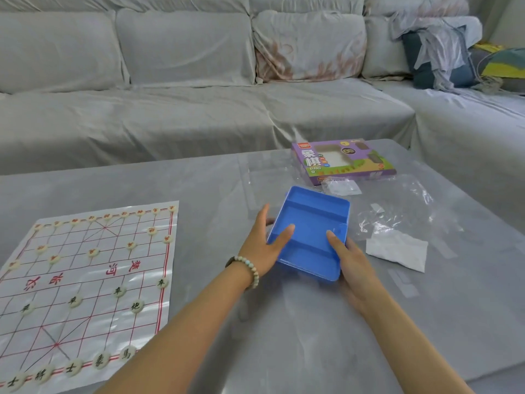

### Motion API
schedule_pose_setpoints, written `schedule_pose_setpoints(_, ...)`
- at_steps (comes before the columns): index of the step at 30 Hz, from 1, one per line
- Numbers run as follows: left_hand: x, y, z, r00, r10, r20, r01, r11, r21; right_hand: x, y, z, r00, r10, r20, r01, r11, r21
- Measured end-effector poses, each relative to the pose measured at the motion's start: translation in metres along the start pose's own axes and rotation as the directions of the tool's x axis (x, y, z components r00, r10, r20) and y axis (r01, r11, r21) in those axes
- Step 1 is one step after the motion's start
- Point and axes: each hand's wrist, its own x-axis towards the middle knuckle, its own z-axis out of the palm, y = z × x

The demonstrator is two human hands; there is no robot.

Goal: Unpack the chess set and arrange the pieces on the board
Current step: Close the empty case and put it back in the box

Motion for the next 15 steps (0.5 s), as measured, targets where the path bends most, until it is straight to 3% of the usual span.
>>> schedule_pose_setpoints(3,0.040,-0.002,0.004,0.989,0.104,-0.103,-0.056,0.918,0.392,0.009,-0.011,-0.014,0.986,-0.130,-0.107,0.118,0.987,-0.112)
schedule_pose_setpoints(6,0.069,-0.012,0.003,0.999,0.045,0.004,-0.036,0.738,0.674,0.010,-0.013,-0.025,0.987,-0.121,-0.103,0.115,0.991,-0.066)
schedule_pose_setpoints(8,0.076,-0.018,0.000,0.999,0.007,0.039,-0.033,0.679,0.733,0.010,-0.017,-0.029,0.988,-0.117,-0.097,0.110,0.991,-0.073)
schedule_pose_setpoints(11,0.066,-0.030,-0.012,0.997,0.072,0.025,-0.066,0.651,0.756,0.008,-0.027,-0.036,0.979,-0.181,-0.098,0.172,0.981,-0.089)
schedule_pose_setpoints(15,0.026,-0.048,-0.038,0.984,0.165,0.073,-0.167,0.680,0.714,0.001,-0.037,-0.037,0.974,-0.179,-0.139,0.186,0.982,0.036)
